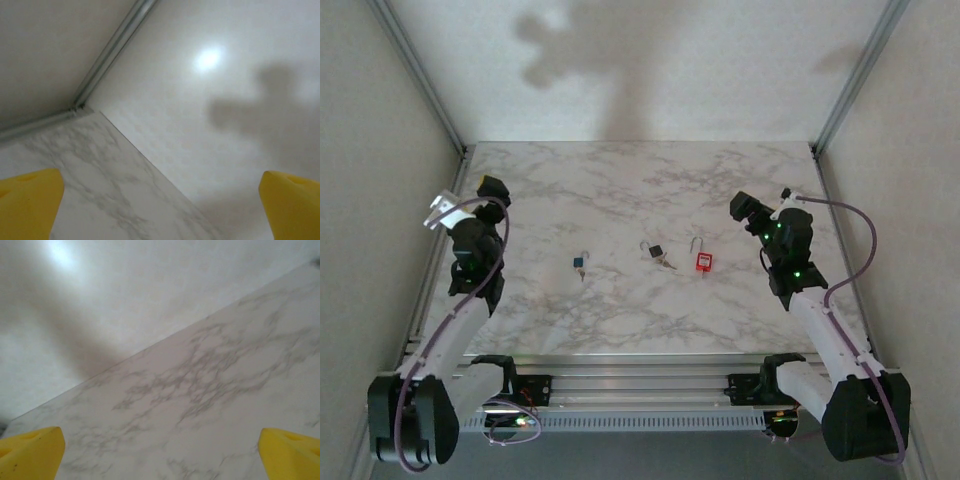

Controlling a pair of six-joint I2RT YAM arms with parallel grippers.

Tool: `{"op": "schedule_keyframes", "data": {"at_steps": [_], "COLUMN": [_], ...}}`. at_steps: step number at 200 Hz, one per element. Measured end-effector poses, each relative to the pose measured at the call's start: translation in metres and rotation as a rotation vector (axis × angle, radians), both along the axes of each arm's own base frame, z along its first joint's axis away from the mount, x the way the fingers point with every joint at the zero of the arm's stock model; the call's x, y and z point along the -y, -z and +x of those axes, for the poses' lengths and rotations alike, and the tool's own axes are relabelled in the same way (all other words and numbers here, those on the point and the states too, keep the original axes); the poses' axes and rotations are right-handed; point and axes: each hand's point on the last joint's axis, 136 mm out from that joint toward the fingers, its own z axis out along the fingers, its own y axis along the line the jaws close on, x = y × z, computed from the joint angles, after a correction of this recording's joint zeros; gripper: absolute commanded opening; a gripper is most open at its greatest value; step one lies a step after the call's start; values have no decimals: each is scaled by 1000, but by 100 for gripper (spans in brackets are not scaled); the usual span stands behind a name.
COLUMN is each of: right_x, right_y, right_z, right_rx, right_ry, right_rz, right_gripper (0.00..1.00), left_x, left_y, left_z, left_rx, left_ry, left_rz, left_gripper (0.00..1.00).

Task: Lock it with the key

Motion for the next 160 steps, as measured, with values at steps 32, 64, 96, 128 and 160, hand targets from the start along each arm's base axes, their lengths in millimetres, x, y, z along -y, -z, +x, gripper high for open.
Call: {"op": "schedule_keyframes", "data": {"at_steps": [32, 64, 96, 128, 160], "right_x": [-16, -35, -48, -68, -83], "right_y": [17, 16, 13, 20, 28], "right_z": [-9, -19, -30, -45, -56], "right_rx": [-114, -144, -179, -213, -242], "right_ry": [-75, -140, -178, -244, -293], "right_rz": [47, 30, -23, -62, -99], "right_gripper": [99, 99, 99, 99, 99], "left_x": [14, 28, 51, 82, 103], "left_y": [14, 57, 92, 111, 125], "left_z": [-7, -5, -12, -21, -31], "left_rx": [-30, -197, -365, -473, -557], "left_ry": [75, 139, 206, 300, 361], "left_rz": [-129, -171, -141, -72, -4], "left_gripper": [99, 99, 99, 100, 100]}}
